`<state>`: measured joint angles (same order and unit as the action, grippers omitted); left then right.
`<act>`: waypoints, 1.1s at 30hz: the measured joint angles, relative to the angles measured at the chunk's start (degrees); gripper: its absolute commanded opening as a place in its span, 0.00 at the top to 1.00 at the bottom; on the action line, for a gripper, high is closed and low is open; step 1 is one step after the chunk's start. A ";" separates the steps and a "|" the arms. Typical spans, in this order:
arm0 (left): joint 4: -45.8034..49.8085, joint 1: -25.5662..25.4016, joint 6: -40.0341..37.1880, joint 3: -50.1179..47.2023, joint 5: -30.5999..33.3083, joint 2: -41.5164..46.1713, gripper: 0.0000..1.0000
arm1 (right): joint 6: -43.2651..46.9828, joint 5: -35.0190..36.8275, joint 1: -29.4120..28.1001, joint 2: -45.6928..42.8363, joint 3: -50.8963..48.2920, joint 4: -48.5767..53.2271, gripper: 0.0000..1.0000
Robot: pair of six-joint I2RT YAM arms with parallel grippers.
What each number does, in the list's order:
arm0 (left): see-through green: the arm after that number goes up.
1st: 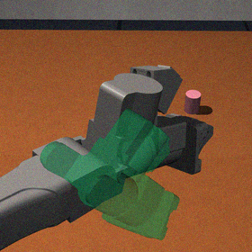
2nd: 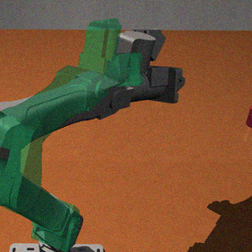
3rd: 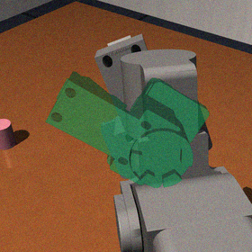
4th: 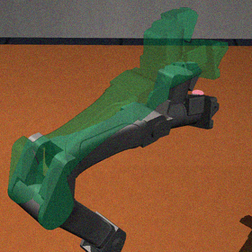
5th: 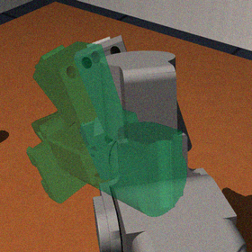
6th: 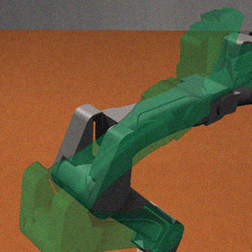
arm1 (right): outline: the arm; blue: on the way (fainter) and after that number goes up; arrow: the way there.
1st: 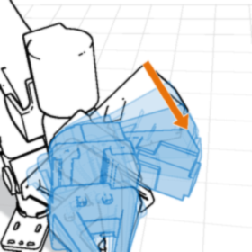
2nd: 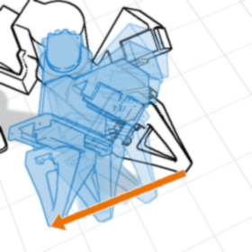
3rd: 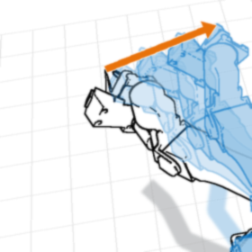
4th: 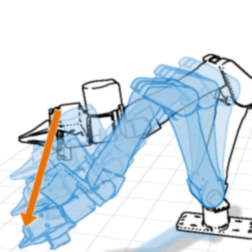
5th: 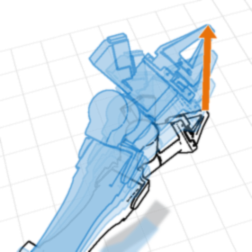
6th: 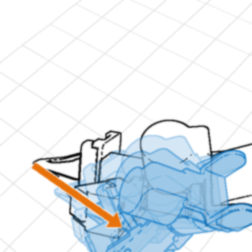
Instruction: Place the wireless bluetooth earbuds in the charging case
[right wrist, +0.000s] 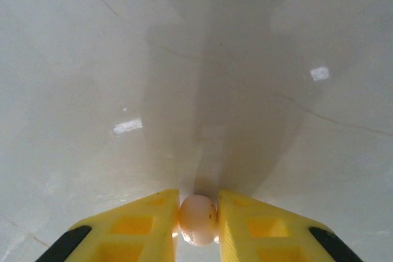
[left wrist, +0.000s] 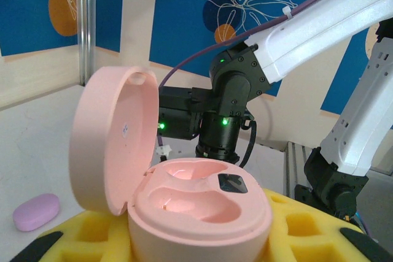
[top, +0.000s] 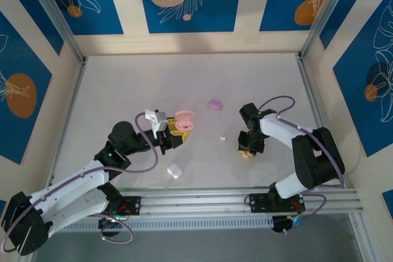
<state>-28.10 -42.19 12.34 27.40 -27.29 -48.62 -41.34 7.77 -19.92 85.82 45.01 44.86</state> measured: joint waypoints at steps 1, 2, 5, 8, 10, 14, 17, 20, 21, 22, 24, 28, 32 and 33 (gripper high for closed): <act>0.00 0.00 0.00 0.00 0.00 0.00 0.66 | 0.00 0.00 0.00 0.00 0.00 0.07 0.75; 0.00 0.00 0.00 0.00 0.00 0.00 0.66 | 0.00 0.00 0.00 0.00 0.00 0.07 0.74; 0.00 0.00 0.02 0.00 -0.02 0.00 0.66 | 0.00 0.00 0.00 0.00 0.00 0.15 0.73; 0.00 0.00 0.02 0.00 0.00 0.00 0.66 | 0.02 -0.02 0.00 0.00 0.00 0.22 0.73; 0.00 0.00 0.02 0.00 0.00 0.00 0.66 | 0.02 -0.02 -0.04 0.00 0.00 0.26 0.74; 0.00 0.00 0.02 0.00 0.00 0.00 0.66 | 0.02 -0.02 -0.22 0.00 0.02 0.44 0.76; 0.00 0.00 0.02 0.00 -0.02 0.00 0.66 | 0.02 -0.02 -0.22 0.02 0.02 0.46 0.75; 0.00 0.00 0.02 0.00 0.00 0.00 0.66 | 0.02 -0.02 -0.26 0.15 0.04 0.55 0.76; 0.00 0.00 0.02 0.00 -0.02 0.00 0.66 | 0.02 -0.02 -0.28 0.39 0.24 0.81 0.77; 0.00 0.00 0.02 0.00 -0.02 0.00 0.66 | 0.02 -0.02 -0.35 0.70 0.37 0.83 0.78; 0.00 0.00 0.02 0.00 0.00 0.00 0.66 | 0.04 -0.07 -0.48 1.07 0.66 0.96 0.79; 0.00 0.00 0.02 -0.04 0.00 0.00 0.66 | 0.24 -0.17 -0.76 0.96 0.85 1.01 0.81; 0.00 0.00 0.00 -0.04 0.46 0.28 0.66 | 1.14 -2.32 -0.76 -2.69 0.94 0.85 0.81; 0.00 0.00 -0.02 -0.07 0.72 0.37 0.66 | 1.55 -3.93 -0.74 -4.68 0.98 0.39 0.81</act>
<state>-28.10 -42.19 12.32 27.33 -26.57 -48.25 -39.79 3.84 -20.67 81.14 46.00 45.25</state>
